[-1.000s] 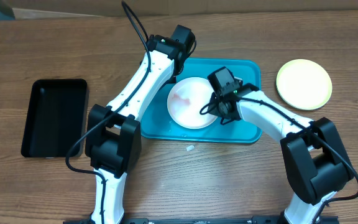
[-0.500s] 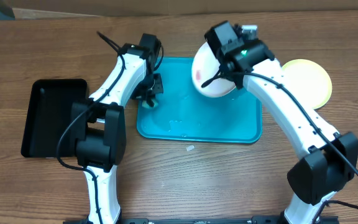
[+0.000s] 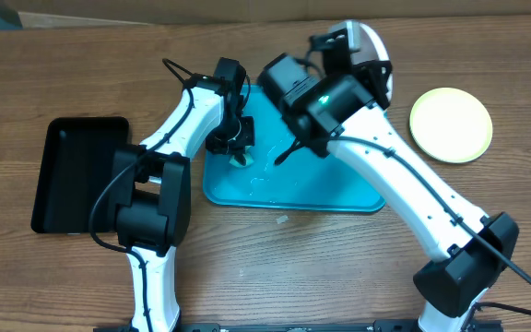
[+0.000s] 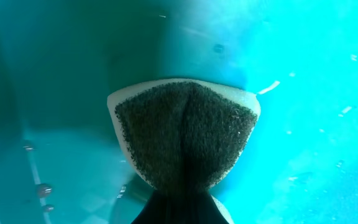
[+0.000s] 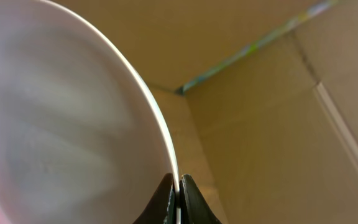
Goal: Clean dirty plates on tray and stack at the side
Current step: 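Lift the white plate with the right gripper and carry it right, then set the white plate on the yellow plate stack and release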
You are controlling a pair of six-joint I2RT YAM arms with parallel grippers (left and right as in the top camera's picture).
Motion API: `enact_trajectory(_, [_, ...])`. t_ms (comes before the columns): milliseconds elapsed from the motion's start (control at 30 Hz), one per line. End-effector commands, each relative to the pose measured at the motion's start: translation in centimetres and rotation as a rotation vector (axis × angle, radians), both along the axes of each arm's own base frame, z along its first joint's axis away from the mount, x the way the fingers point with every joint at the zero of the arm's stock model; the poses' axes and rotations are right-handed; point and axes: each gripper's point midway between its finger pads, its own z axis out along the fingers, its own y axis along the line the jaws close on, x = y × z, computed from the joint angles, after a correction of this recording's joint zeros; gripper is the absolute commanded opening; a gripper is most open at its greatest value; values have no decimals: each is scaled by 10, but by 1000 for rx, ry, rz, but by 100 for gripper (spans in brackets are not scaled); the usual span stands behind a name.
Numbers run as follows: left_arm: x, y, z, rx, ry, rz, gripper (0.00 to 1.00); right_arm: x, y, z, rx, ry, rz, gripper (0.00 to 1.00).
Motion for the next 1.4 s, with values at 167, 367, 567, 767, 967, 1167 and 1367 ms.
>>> enact_trajectory(167, [-8,-9,2,-30,13,-44,4,-8,-3,36,-81,-70,1,4])
enact_trajectory(367, [-8,-10,2,-30,12,-46,4,-8,-3,36,-82,-68,2,4])
enact_trajectory(567, [-8,-10,2,-30,12,-46,4,-6,-1,27,-29,-47,13,4])
enact_trajectory(767, [-8,-10,2,-30,13,-47,4,15,-2,-21,275,88,32,4])
enact_trajectory(967, [-11,-9,1,-25,24,-47,4,44,-43,-77,753,253,-27,4])
enact_trajectory(1167, [-10,-9,1,-24,20,-46,4,54,-122,-99,1157,263,-146,4])
enact_trajectory(1367, [-8,-11,1,-27,12,-49,4,37,-214,-121,1332,186,-333,4])
